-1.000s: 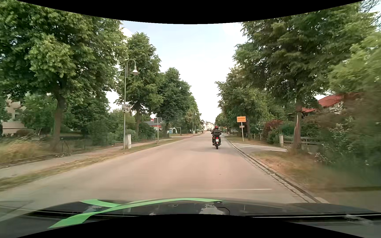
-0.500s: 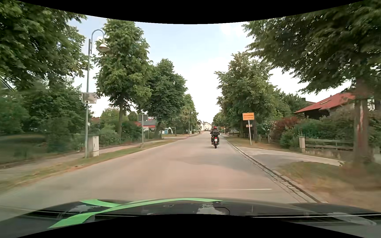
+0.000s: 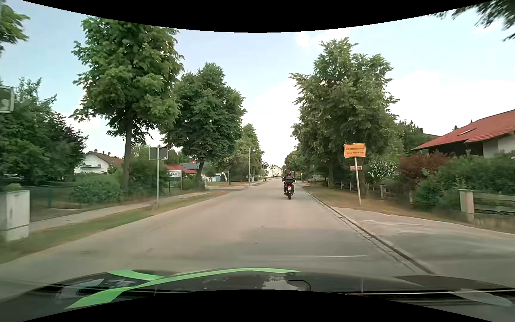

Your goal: Follow the waypoints while adhering to traffic rules and regulations

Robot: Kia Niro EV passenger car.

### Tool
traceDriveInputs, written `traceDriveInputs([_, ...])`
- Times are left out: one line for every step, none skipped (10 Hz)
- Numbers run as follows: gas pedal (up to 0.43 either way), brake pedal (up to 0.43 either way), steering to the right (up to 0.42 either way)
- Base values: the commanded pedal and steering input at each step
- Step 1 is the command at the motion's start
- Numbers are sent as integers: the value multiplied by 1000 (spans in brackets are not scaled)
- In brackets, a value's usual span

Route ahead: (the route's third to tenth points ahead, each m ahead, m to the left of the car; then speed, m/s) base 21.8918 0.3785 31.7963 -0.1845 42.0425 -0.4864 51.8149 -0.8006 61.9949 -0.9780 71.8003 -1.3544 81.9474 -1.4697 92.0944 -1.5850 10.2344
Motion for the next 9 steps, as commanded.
traceDriveInputs([209, 0, 12])
traceDriveInputs([209, 0, 11])
traceDriveInputs([209, 0, 11])
traceDriveInputs([209, 0, 11])
traceDriveInputs([209, 0, 11])
traceDriveInputs([209, 0, 11])
traceDriveInputs([220, 0, 11])
traceDriveInputs([220, 0, 11])
traceDriveInputs([220, 0, 9])
